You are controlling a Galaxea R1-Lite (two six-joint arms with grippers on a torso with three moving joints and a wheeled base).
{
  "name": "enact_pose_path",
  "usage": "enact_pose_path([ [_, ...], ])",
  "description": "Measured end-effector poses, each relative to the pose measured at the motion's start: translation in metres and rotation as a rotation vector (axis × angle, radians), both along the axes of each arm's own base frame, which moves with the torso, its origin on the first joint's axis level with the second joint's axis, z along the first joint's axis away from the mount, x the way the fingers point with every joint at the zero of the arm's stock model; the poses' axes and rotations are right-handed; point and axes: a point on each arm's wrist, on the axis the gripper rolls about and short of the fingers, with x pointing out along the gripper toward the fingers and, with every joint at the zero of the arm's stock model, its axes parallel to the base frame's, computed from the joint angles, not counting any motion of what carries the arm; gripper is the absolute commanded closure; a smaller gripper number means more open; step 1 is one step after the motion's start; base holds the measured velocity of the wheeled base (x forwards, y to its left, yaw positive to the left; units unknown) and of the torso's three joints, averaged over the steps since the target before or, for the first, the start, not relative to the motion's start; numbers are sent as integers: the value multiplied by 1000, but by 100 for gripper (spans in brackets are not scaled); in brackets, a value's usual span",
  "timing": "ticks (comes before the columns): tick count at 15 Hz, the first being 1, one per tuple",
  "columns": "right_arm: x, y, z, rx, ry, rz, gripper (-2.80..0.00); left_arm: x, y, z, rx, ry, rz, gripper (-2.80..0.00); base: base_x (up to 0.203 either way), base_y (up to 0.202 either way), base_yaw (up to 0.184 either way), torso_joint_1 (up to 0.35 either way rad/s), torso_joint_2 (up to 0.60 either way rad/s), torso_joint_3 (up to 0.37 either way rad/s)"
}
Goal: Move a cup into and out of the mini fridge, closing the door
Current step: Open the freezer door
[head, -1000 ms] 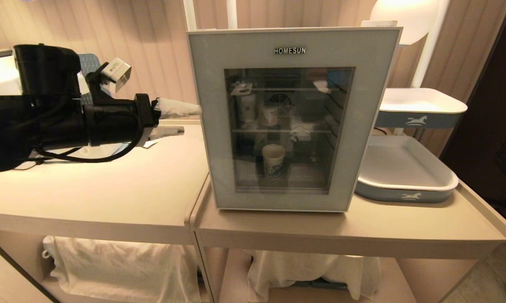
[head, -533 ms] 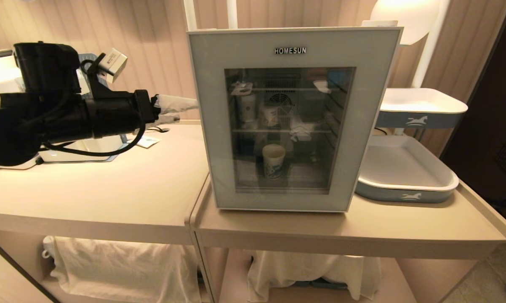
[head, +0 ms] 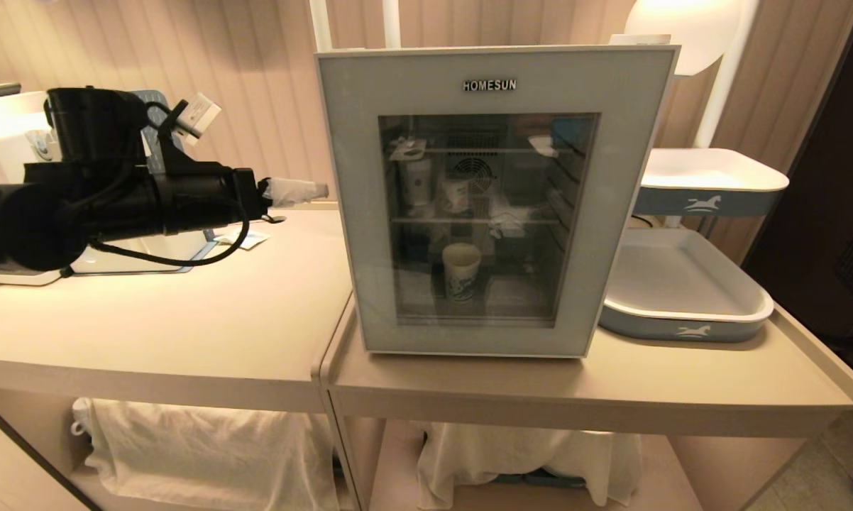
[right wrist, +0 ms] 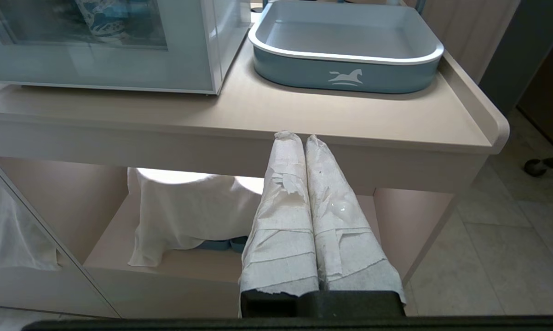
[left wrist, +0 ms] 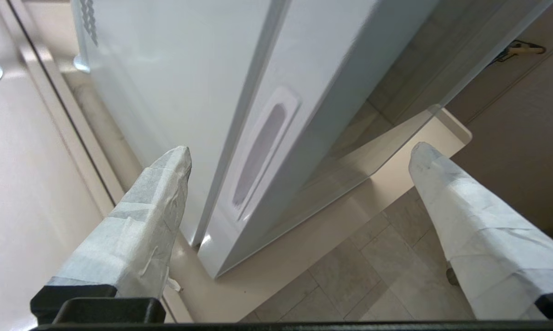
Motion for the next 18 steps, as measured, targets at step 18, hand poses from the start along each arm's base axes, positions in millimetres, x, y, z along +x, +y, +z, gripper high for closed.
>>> enact_pose_path([
  [18, 0, 0, 0, 0, 0, 0, 0, 16, -38, -18, -4, 46, -88, -280, 0, 0, 0, 0, 0, 0],
])
